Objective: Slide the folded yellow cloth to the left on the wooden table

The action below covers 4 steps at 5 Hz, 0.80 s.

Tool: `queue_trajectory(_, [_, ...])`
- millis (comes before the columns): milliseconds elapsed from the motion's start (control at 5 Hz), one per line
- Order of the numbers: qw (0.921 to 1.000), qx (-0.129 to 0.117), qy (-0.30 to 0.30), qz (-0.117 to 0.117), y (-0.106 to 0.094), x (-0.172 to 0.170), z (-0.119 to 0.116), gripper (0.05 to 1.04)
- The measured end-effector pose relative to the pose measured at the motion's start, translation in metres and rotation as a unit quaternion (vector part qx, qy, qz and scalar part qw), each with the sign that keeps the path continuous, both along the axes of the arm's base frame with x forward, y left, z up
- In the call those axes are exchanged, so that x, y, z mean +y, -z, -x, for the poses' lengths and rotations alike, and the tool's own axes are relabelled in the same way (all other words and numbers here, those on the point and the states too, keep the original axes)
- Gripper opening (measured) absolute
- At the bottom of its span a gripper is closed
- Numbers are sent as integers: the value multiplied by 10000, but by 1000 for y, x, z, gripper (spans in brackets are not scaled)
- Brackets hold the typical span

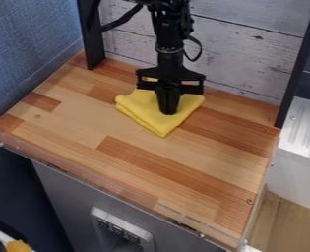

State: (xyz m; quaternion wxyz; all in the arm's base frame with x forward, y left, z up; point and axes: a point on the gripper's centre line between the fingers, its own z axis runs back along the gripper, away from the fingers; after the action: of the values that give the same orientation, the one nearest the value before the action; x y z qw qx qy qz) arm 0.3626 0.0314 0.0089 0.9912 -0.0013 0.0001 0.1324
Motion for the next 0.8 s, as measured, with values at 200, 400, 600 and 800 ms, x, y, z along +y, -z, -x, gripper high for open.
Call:
queue_trajectory(200, [9994,13,356,8,2,7,5,63])
queue_trajectory(400, [9980,30,634,32,1,21,7,63])
queue_trajectory(600, [9969,83,783,58,-2,41,10,63])
queue_trajectory(800, [9952,125,963,71,-2,50,14,96])
